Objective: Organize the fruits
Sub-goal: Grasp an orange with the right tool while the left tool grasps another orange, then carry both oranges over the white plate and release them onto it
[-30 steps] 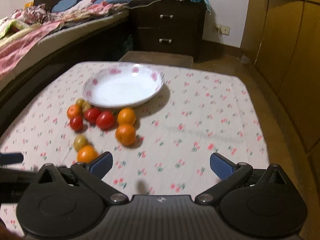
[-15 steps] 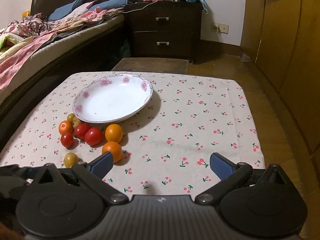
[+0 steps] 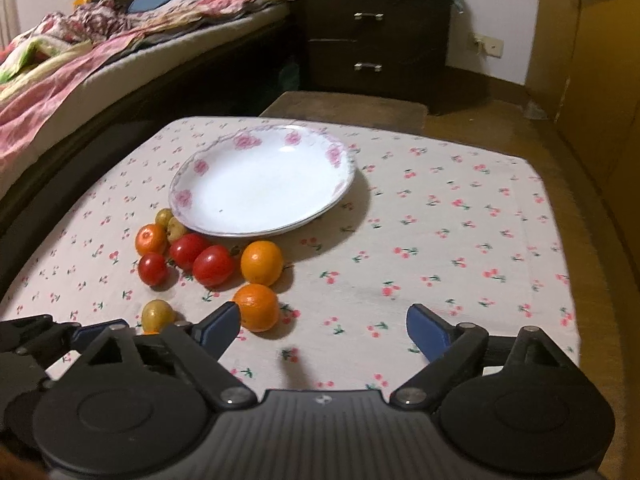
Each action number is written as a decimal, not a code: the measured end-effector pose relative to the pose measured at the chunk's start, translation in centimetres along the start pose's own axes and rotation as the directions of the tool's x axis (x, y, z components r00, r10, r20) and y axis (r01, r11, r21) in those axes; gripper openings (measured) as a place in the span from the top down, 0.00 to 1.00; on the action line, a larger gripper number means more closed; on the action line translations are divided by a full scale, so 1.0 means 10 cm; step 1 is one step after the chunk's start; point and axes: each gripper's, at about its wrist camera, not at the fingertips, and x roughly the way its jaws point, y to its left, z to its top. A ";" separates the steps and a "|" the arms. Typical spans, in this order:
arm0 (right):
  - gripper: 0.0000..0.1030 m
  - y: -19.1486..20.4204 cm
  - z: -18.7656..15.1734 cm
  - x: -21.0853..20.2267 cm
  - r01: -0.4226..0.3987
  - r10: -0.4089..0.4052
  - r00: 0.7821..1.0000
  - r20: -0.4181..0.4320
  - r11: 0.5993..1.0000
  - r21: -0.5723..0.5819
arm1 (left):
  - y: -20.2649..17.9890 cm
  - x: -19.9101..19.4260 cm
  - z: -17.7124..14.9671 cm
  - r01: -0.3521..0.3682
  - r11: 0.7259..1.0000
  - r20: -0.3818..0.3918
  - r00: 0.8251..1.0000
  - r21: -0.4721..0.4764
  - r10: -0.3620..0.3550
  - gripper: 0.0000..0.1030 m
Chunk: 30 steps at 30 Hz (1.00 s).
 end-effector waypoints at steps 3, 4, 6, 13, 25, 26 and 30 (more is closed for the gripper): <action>0.21 0.06 0.03 0.11 -0.034 0.033 0.999 -0.017 0.999 -0.018 | 0.02 -0.01 -0.01 0.009 1.000 0.002 1.000 -0.002 -0.009 0.42; 0.25 0.09 0.04 0.15 -0.046 0.045 0.999 -0.024 0.999 -0.026 | 0.03 -0.01 -0.01 0.011 1.000 0.003 1.000 -0.003 -0.011 0.41; 0.32 0.13 0.05 0.20 -0.066 0.065 0.997 -0.037 0.997 -0.040 | 0.03 -0.01 -0.02 0.011 1.000 0.006 1.000 0.001 -0.011 0.38; 0.65 0.18 0.03 0.37 -0.124 0.119 0.989 -0.085 0.991 -0.049 | 0.04 0.00 -0.04 0.009 1.000 0.013 1.000 0.013 -0.009 0.34; 0.76 0.20 0.03 0.19 -0.189 0.185 0.981 -0.066 0.980 -0.063 | 0.11 -0.08 -0.10 0.017 1.000 -0.005 1.000 0.002 -0.017 0.53; 0.76 0.19 0.02 0.16 -0.195 0.191 0.980 -0.063 0.979 -0.058 | 0.11 -0.10 -0.11 0.012 1.000 -0.004 1.000 0.005 -0.012 0.55; 0.76 0.16 -0.03 0.06 -0.207 0.204 0.977 -0.063 0.977 -0.043 | 0.10 -0.15 -0.14 -0.004 1.000 -0.014 1.000 0.023 0.005 0.62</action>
